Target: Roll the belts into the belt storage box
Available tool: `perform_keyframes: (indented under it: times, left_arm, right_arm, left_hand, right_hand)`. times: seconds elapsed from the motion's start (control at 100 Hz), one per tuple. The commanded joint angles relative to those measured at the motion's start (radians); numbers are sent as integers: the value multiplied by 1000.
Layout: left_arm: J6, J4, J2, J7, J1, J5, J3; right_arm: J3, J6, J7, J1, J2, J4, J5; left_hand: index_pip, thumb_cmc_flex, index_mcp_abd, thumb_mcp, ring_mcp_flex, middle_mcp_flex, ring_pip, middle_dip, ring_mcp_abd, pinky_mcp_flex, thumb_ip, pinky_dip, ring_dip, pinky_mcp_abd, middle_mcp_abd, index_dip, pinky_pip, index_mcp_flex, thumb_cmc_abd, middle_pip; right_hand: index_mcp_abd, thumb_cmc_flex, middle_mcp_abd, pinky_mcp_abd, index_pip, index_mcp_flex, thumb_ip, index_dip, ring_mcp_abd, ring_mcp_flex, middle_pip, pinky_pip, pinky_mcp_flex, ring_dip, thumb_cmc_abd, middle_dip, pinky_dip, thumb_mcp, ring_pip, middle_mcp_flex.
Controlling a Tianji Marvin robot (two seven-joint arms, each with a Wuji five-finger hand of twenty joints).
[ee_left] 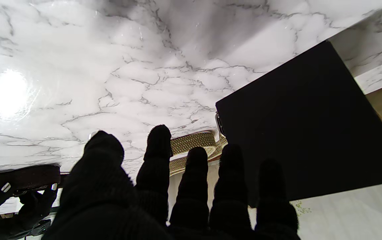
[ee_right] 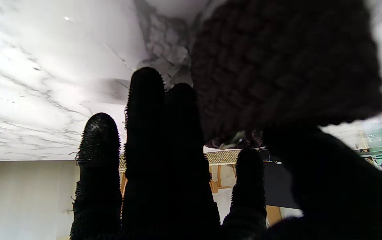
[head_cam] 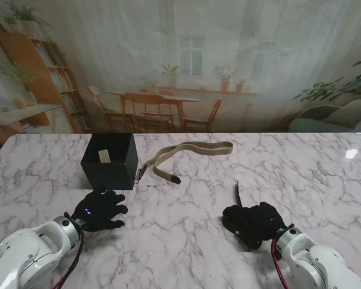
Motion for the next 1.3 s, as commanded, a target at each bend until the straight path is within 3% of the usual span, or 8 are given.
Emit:
perform_keyframes:
  times: [0.0, 0.21, 0.41, 0.5, 0.6, 0.77, 0.96, 1.29]
  left_arm:
    - [3, 2, 0, -13, 4, 3, 0]
    - [6, 1, 0, -10, 8, 7, -3]
    - [7, 1, 0, -7, 10, 7, -4]
    - [7, 2, 0, -10, 9, 5, -3]
    - [3, 6, 0, -20, 1, -4, 6]
    - [-8, 14, 2, -41, -25, -22, 37]
    - [-16, 20, 2, -57, -51, -46, 66]
    - [-13, 62, 0, -73, -150, -126, 165]
  right_arm:
    - [-4, 6, 5, 0, -3, 13, 1]
    - [-11, 33, -15, 1, -13, 23, 42]
    - [3, 8, 57, -5, -6, 6, 50]
    - [7, -5, 76, -5, -4, 3, 51]
    - [7, -29, 59, -1, -2, 13, 39]
    - [4, -43, 42, 4, 0, 22, 24]
    - [-5, -70, 2, 18, 4, 50, -1]
    - [-28, -224, -44, 65, 9, 107, 5]
  left_hand:
    - [6, -25, 11, -18, -14, -3, -32, -9, 20, -19, -1, -7, -10, 41, 16, -4, -32, 20, 37, -23]
    - [5, -23, 13, -18, -14, -3, -32, -9, 22, -19, -1, -7, -10, 41, 18, -5, -32, 17, 36, -23]
    - [4, -21, 11, -17, -14, -3, -32, -9, 22, -19, 0, -7, -10, 42, 18, -6, -32, 15, 35, -23]
    - [5, -23, 12, -18, -13, -2, -32, -9, 22, -19, 0, -7, -10, 41, 17, -6, -32, 17, 36, -22]
    - [2, -23, 13, -18, -13, -2, -31, -9, 23, -18, 0, -6, -10, 42, 18, -8, -32, 15, 38, -22]
    - [1, -24, 12, -18, -13, -3, -31, -9, 21, -18, 0, -6, -10, 41, 17, -11, -31, 14, 40, -23]
    - [-4, -26, 16, -19, -12, -5, -30, -9, 21, -16, 0, -5, -9, 41, 17, -15, -29, 6, 43, -22]
    - [-178, -34, 65, -18, -13, -85, -29, -39, 18, -2, 4, -2, -8, 31, 22, -153, -12, -195, 46, -59]
  right_hand:
    - [-89, 184, -98, 56, 13, -33, 91, -19, -36, 50, 86, 18, 18, 17, 75, 24, -12, 169, 48, 104]
    - [-121, 254, -37, 123, 71, 22, 76, -7, 29, 92, 26, 48, 114, 23, 162, 9, -48, 168, 196, 157]
    - [-165, 283, -43, 149, 165, 383, 74, 57, 25, 81, 44, -1, 12, -27, 215, 21, -62, 111, 127, 135]
    - [-6, 217, -57, 102, 108, 505, 42, 10, -6, 60, 59, -24, -17, -14, 143, 24, -41, 168, 69, 152]
    - [54, 95, -82, 58, 348, 511, -66, -176, -44, -6, 86, -43, -48, 0, -31, 50, -27, 146, -5, 103]
    - [85, 10, -82, 58, 463, 633, -43, -8, -50, -72, 150, -51, -56, 8, -80, 70, -30, 66, -32, -16]
    - [59, -2, -110, 4, 503, 649, -27, 109, -65, -141, 75, -50, -63, 29, -95, 67, -31, 89, -29, -128]
    - [51, -8, -119, -142, 544, 677, -6, 106, -88, -119, -7, -7, -7, 41, -150, 109, -33, 185, -1, -83]
